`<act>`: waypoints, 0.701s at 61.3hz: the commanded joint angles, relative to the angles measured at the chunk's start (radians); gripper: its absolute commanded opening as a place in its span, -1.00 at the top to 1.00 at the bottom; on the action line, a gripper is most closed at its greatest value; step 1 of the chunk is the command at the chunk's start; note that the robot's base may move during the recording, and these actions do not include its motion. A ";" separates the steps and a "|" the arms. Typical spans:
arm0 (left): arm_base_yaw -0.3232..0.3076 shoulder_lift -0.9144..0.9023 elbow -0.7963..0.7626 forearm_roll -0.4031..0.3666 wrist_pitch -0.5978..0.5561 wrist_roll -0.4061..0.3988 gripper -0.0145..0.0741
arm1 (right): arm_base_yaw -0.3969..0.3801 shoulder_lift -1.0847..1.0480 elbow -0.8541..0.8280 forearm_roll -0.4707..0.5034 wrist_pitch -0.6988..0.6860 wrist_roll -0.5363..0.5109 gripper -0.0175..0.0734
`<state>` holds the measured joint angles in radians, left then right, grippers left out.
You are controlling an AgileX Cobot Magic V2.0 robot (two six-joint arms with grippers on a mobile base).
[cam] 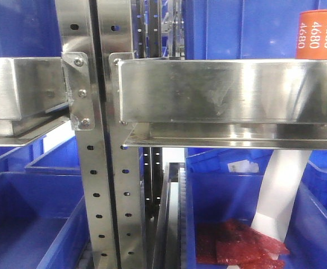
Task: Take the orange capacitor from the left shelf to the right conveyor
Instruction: 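Close the right gripper around the orange cylinder and lift it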
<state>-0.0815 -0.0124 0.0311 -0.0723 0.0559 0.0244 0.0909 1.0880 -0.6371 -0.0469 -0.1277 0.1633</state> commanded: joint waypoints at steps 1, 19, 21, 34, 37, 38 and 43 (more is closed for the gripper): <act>0.001 -0.013 -0.004 -0.002 -0.085 0.000 0.96 | 0.000 0.049 -0.090 -0.030 -0.106 0.001 -0.71; 0.001 -0.013 -0.004 -0.002 -0.085 0.000 0.96 | 0.000 0.227 -0.165 -0.032 -0.178 0.001 -0.71; 0.001 -0.013 -0.004 -0.002 -0.085 0.000 0.96 | 0.000 0.244 -0.165 -0.033 -0.193 0.001 -0.71; 0.001 -0.013 -0.004 -0.002 -0.085 0.000 0.96 | 0.000 0.343 -0.165 -0.035 -0.335 0.001 -0.71; 0.001 -0.013 -0.004 -0.002 -0.085 0.000 0.96 | 0.000 0.362 -0.165 -0.035 -0.356 0.001 -0.71; 0.001 -0.013 -0.004 -0.002 -0.085 0.000 0.96 | 0.000 0.366 -0.165 -0.035 -0.363 0.001 -0.70; 0.001 -0.013 -0.004 -0.002 -0.085 0.000 0.96 | 0.000 0.384 -0.165 -0.035 -0.367 0.001 -0.58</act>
<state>-0.0815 -0.0124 0.0311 -0.0723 0.0559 0.0244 0.0909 1.4896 -0.7631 -0.0748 -0.3842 0.1657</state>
